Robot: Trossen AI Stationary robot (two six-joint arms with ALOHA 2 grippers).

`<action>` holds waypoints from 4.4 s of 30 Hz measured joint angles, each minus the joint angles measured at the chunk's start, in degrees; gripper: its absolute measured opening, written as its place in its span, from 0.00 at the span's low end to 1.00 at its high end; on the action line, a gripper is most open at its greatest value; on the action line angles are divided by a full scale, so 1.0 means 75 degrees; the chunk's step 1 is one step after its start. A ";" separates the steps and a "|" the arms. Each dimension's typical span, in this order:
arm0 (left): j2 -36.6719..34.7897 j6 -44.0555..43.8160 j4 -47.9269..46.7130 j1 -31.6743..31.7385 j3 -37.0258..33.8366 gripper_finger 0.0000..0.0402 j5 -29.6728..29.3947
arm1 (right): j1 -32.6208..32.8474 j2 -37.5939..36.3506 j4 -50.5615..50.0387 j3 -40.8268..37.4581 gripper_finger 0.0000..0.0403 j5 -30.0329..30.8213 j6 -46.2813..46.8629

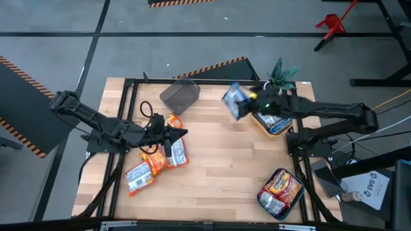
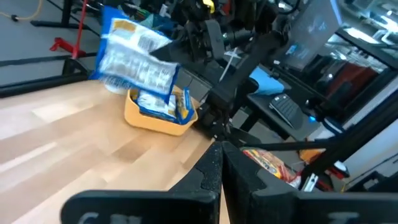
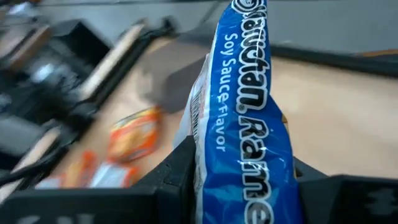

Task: Sort Maruchan noodles
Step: Put the blue noodle pack into the yellow bin, then put the orange noodle pack into the gray bin

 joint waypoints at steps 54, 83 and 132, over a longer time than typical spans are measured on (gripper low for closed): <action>0.0019 -0.0006 -0.0484 0.1458 0.0000 0.00 0.1489 | -0.4576 -0.3829 -0.3044 -0.2439 0.59 -0.1936 -0.1467; 0.0019 -0.0003 -0.0542 0.1613 0.0000 0.00 0.1364 | -0.3028 -0.3503 -0.5033 -0.2081 0.28 -0.1109 -0.0249; -0.0482 -0.1629 -0.2725 0.1134 0.0003 0.00 0.3224 | 0.0655 0.1313 0.2478 -0.0017 0.15 -0.3407 -0.3488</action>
